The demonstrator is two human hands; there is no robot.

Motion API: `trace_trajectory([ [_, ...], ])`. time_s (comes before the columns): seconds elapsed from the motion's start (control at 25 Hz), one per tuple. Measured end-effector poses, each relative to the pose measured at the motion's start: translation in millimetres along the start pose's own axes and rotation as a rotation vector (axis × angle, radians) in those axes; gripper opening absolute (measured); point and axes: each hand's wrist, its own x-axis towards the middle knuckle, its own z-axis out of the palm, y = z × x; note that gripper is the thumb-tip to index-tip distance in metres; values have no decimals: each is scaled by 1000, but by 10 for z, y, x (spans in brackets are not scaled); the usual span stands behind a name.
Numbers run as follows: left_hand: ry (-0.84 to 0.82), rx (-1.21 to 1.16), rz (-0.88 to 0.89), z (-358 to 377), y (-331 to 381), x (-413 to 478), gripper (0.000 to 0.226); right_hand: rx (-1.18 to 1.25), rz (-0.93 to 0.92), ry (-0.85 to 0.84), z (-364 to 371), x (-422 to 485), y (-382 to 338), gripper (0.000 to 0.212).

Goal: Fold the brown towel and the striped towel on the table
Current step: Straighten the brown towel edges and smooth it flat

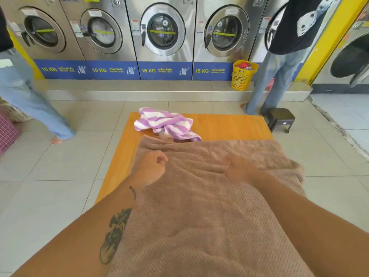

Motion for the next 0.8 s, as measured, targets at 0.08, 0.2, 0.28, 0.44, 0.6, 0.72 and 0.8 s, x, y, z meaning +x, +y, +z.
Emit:
trace_trajectory([
  [0.08,112,31,-3,-97,-115,316,24,24,13,20,0,200,-55,56],
  [0.2,219,108,-20,-139,-327,807,30,-43,11,90,-44,569,-137,55],
  [0.28,178,202,12,-89,-474,1084,37,-174,1,135,-54,887,-119,55],
  [0.44,119,349,277,178,-630,1450,37,-435,-94,161,-14,1446,-98,58],
  [0.6,255,441,154,234,-814,1504,24,-562,-115,195,180,1593,-160,31],
  [0.72,326,501,33,65,-1010,1519,24,-609,-146,309,302,1630,-261,24],
  [0.8,376,479,26,-71,-1045,1601,22,-616,-172,398,391,1654,-355,23],
])
